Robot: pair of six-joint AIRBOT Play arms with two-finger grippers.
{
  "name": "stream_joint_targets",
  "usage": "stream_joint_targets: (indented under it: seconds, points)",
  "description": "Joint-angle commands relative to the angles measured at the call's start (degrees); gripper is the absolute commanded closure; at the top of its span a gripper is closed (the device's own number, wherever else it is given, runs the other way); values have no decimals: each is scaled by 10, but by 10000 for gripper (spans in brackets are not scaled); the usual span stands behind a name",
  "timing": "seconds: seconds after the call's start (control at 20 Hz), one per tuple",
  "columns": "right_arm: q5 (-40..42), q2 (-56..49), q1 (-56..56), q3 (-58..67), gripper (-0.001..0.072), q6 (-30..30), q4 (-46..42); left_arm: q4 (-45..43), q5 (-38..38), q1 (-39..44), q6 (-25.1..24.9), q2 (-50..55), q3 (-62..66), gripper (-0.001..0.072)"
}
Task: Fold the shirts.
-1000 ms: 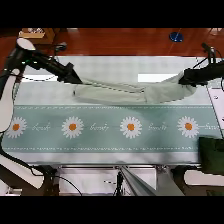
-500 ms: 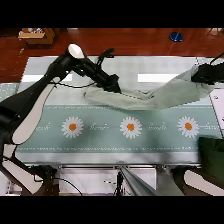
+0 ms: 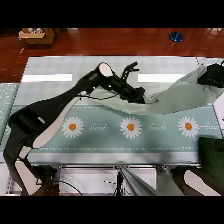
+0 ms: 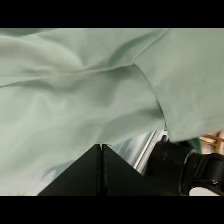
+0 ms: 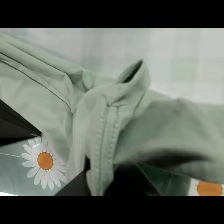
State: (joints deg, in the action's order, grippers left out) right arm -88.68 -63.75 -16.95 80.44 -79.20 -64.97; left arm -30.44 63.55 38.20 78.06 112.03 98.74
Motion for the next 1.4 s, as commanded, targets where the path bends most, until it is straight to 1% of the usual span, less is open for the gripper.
stream_joint_targets:
  seconds: [0.0,0.05,0.15,0.2,0.3,0.35,0.45,0.55,0.65,0.7,0.75,0.9,1.0,1.15,1.25,1.35]
  points:
    - [-12,11,0,1,687,-19,-1,37,-36,41,1,31,0,685]
    - [-13,12,0,1,687,-21,0,40,-43,50,1,40,0,685]
    - [-15,12,0,1,687,-23,0,43,-53,65,23,57,0,686]
    - [-15,12,0,1,687,-23,0,57,-59,72,32,67,0,685]
    - [-17,12,0,1,687,-23,0,110,-82,77,31,82,0,686]
    - [-21,12,0,1,687,-22,-1,127,-93,73,25,84,0,686]
    - [-30,12,0,1,687,-22,-2,134,-94,51,20,74,1,688]
    - [-30,12,8,1,687,-23,-3,133,-75,11,-14,46,0,688]
    - [-18,12,43,1,687,-40,-5,133,-49,-40,-42,5,0,689]
    - [0,12,72,1,687,-51,-15,130,-29,-68,-56,-19,0,688]
    - [25,10,106,1,687,-64,-36,113,-6,-101,-57,-47,0,688]
    - [113,-16,211,1,687,-116,-91,41,57,-200,-65,-129,0,688]
    - [163,-54,267,1,687,-143,-93,12,102,-270,-65,-176,0,688]
    - [254,-131,346,1,687,-172,-89,8,156,-360,-63,-225,0,687]
    - [327,-184,396,1,687,-186,-84,8,193,-387,-63,-241,0,688]
    - [403,-236,441,1,686,-218,-70,8,229,-389,-64,-243,0,687]
